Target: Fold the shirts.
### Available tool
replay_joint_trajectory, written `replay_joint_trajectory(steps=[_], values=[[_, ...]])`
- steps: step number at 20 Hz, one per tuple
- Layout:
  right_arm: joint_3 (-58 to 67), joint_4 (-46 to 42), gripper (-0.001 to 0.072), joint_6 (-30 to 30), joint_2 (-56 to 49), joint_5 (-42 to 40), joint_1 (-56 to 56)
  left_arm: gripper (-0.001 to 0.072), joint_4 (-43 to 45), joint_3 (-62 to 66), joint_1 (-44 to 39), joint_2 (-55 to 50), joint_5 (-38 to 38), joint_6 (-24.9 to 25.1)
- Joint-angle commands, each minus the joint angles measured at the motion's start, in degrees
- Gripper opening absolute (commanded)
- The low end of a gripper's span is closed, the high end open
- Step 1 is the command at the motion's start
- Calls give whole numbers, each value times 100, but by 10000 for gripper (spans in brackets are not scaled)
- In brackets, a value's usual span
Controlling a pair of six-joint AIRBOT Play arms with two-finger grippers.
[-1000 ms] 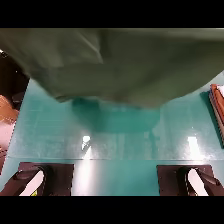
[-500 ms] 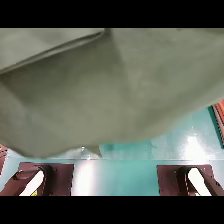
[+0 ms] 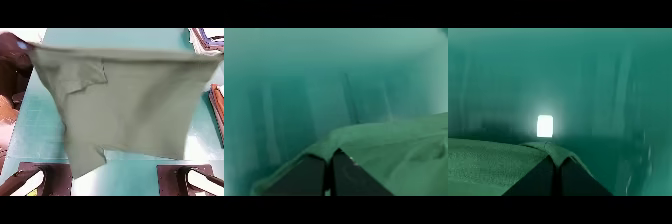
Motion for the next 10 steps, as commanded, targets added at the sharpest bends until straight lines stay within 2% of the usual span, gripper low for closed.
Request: replay_joint_trajectory(steps=[1,4,6,10], values=[[-739,-577,18,127,-1075,-584,575,32,-13,-636,7,-1019,378,35],[-592,-352,19,122,-1978,-1392,570,32,-308,-627,9,-1987,1471,424],[-166,-59,18,118,-2446,-1604,533,32,-645,-518,9,-2496,2046,560],[667,17,18,90,-2883,-1392,553,32,-741,-369,9,-2874,2013,636]])
